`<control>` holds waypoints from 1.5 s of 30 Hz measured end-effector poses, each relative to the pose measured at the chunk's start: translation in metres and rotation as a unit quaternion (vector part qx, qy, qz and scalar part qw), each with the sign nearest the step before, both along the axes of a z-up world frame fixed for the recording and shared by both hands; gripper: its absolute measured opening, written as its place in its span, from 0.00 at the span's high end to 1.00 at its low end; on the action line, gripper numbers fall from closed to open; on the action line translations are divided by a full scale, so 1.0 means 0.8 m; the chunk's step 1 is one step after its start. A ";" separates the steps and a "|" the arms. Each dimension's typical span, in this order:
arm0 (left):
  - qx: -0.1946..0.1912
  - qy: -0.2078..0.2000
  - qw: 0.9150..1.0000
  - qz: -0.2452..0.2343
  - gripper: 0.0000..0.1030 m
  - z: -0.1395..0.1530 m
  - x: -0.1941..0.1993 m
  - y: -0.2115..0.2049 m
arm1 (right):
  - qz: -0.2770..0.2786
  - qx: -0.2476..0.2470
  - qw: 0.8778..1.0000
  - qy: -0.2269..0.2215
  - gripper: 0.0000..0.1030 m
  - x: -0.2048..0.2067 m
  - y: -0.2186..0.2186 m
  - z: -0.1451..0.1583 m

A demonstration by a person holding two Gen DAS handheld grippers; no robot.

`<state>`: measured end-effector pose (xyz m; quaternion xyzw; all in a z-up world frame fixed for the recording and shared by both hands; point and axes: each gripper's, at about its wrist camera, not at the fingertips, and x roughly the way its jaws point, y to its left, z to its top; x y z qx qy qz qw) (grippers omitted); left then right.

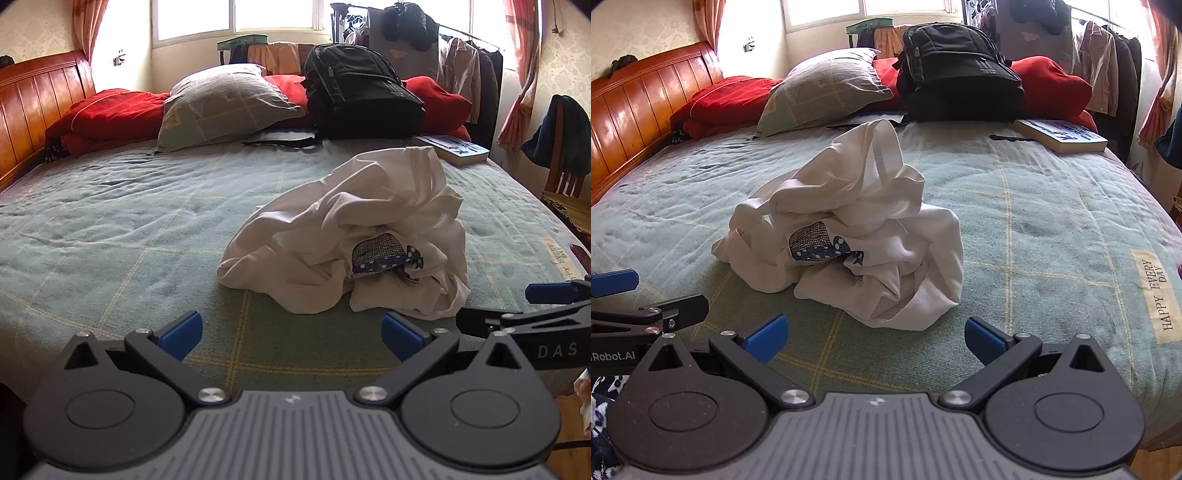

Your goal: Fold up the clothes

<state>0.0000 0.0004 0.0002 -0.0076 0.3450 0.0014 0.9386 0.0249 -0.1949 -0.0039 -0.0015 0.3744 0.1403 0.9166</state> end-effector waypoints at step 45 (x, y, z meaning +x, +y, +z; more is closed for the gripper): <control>-0.008 0.011 1.000 0.007 0.01 -0.006 0.003 0.003 | 0.001 -0.009 1.000 0.003 0.00 0.004 0.004 0.000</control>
